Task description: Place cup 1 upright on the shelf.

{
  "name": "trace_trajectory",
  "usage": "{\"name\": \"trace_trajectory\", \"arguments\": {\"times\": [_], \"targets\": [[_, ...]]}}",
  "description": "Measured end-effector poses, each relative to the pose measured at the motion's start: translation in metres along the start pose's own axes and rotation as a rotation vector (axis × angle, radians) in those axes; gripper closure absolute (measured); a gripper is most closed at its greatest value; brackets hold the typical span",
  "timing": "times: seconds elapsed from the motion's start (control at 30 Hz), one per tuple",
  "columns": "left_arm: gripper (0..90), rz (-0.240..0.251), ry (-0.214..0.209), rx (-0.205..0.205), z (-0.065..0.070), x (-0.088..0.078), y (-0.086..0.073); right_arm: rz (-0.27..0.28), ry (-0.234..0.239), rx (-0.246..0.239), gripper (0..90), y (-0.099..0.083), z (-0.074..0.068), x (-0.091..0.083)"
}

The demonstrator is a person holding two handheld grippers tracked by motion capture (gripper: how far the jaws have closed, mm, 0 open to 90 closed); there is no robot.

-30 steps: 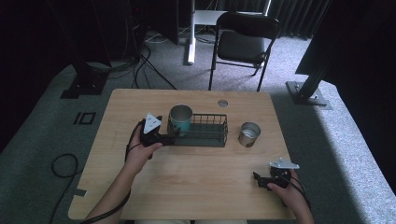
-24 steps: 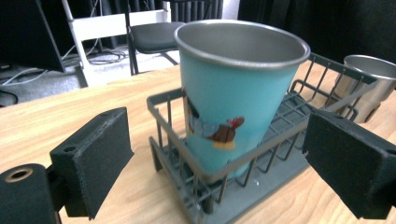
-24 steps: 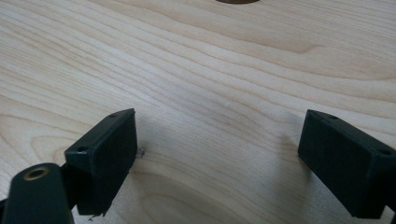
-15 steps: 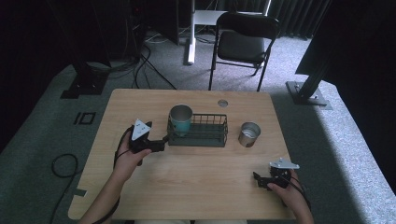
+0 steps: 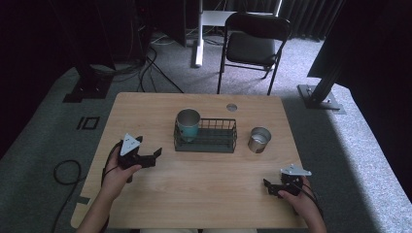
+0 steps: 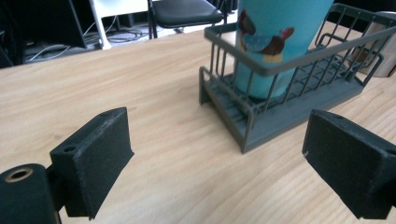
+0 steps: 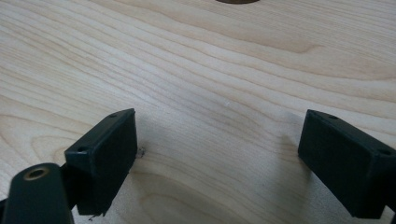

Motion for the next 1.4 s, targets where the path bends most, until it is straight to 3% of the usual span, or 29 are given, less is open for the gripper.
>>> {"name": "trace_trajectory", "arguments": {"times": [0.4,0.57,0.83,1.17,1.4], "targets": [[8.8,-0.082,0.002,-0.014,-0.013,-0.014,-0.036,0.0,0.0,0.0,11.4,0.0,0.0,0.0],[8.8,-0.109,0.029,-0.008,-0.017,-0.021,-0.049,0.0,0.0,-0.003,11.5,0.0,0.0,0.0],[8.8,-0.173,0.074,-0.048,-0.03,-0.03,-0.069,0.001,0.0,-0.003,11.4,0.0,0.0,0.0],[8.8,-0.236,0.167,-0.095,-0.048,-0.041,-0.09,0.001,0.0,-0.002,11.4,0.0,0.0,0.0],[8.8,-0.269,0.257,-0.129,-0.065,-0.054,-0.1,0.001,0.0,-0.002,11.4,0.0,0.0,0.0]]}}
Point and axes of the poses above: each handheld gripper's, and its own axes: x roughly forward along the jaws, y roughly out of its top, z roughly to its right, the point moved 5 cm from there along x, roughly forward along the jaws, and after that the axes turned 13 degrees about y, right-handed, at the moved point
